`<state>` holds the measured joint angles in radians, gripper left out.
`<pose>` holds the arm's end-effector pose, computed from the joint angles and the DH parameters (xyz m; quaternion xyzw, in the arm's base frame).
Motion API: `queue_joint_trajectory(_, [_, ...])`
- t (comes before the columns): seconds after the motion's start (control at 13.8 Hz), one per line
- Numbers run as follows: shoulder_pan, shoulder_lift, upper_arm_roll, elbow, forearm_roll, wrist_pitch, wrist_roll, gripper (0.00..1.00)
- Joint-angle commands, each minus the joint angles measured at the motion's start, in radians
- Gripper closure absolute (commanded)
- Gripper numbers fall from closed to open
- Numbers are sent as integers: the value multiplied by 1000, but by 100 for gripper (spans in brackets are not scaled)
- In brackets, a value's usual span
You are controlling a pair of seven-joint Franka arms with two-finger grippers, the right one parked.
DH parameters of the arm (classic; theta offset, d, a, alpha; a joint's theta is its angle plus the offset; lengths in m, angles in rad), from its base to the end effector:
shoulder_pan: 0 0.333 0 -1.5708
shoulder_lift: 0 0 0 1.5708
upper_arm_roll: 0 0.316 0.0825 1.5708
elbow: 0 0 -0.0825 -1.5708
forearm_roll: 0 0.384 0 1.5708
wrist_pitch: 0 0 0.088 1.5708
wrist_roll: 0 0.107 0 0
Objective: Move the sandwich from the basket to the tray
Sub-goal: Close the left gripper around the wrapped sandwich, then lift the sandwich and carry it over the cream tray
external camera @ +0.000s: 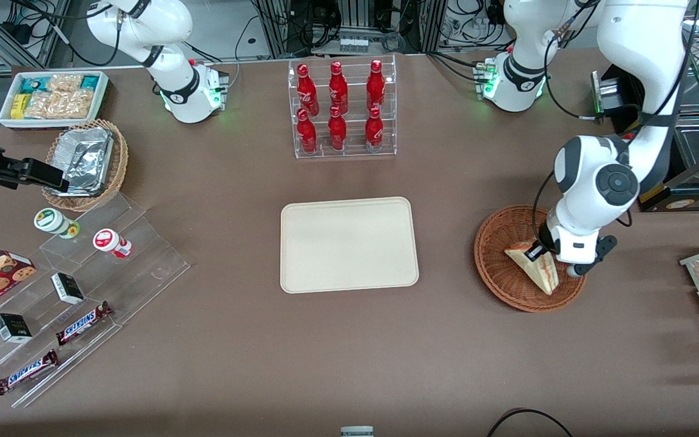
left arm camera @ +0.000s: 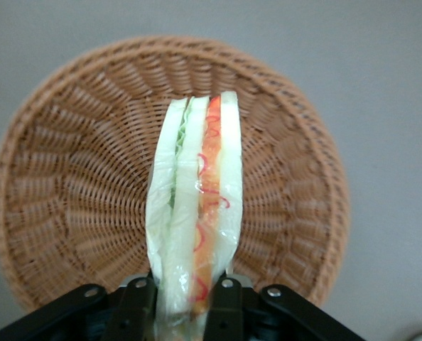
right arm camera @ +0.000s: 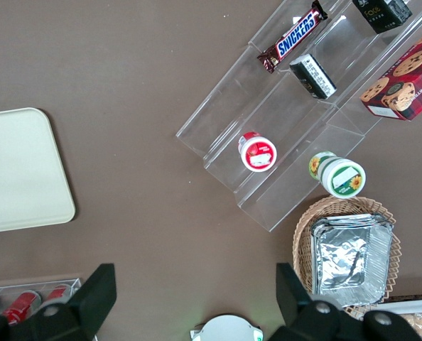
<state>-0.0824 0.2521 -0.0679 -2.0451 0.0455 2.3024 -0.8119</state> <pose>0.5828 -0.0863 0.3188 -0.9502 -0.3115 -0.0066 0.0062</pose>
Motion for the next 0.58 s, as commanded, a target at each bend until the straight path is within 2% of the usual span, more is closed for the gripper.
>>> queue_joint_trajectory(0.0, [-55,-1,2,207,56,-242,-6,100])
queue_joint_trajectory(0.14, [-107,1,0,290,54,-302,-3,100])
queue_joint_trajectory(0.36, [-241,7,0,329,51,-302,-7,100])
queue_joint_trajectory(0.51, [-325,59,0,380,50,-302,-6,100])
